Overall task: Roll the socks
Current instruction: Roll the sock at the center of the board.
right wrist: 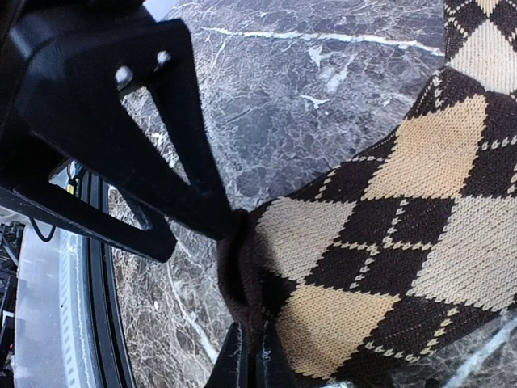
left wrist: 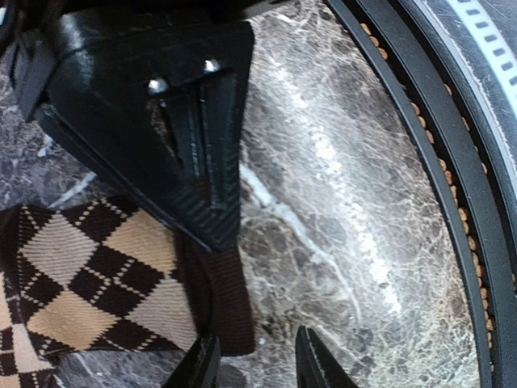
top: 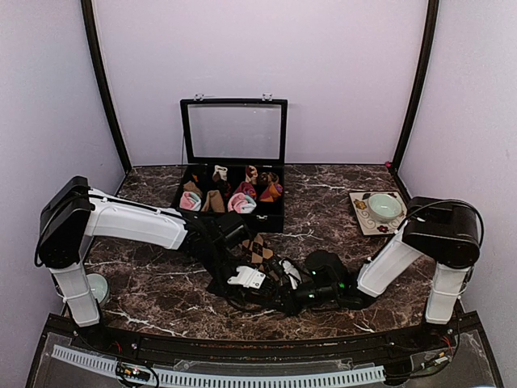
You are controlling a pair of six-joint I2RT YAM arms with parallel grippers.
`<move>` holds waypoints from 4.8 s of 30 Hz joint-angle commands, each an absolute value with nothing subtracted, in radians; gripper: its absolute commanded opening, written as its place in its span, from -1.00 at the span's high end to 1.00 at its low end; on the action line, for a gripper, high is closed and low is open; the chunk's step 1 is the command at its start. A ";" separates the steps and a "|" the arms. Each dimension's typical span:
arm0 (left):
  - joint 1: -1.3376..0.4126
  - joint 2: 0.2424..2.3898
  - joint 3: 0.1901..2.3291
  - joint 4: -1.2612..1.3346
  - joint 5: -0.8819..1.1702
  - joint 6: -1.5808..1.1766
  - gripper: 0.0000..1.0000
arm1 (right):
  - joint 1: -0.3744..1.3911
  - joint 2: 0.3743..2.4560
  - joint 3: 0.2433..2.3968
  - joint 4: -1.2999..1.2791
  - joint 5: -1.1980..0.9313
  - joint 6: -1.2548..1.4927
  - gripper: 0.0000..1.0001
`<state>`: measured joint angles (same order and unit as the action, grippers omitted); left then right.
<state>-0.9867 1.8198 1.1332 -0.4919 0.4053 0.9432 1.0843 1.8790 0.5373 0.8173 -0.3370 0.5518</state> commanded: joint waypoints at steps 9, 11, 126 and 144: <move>-1.008 1.841 1.119 -0.477 0.393 0.984 0.34 | 1.065 1.946 0.513 0.661 -0.341 0.569 1.00; -1.012 1.839 1.107 -0.469 0.386 0.988 0.36 | 1.066 1.950 0.514 0.660 -0.342 0.570 1.00; -0.755 2.127 1.591 -1.034 0.764 0.811 0.45 | 1.198 1.946 0.638 0.352 -0.010 -0.244 0.90; -0.742 1.639 1.181 -0.736 0.363 0.910 -0.30 | 1.084 1.990 0.551 0.565 -0.408 0.395 1.00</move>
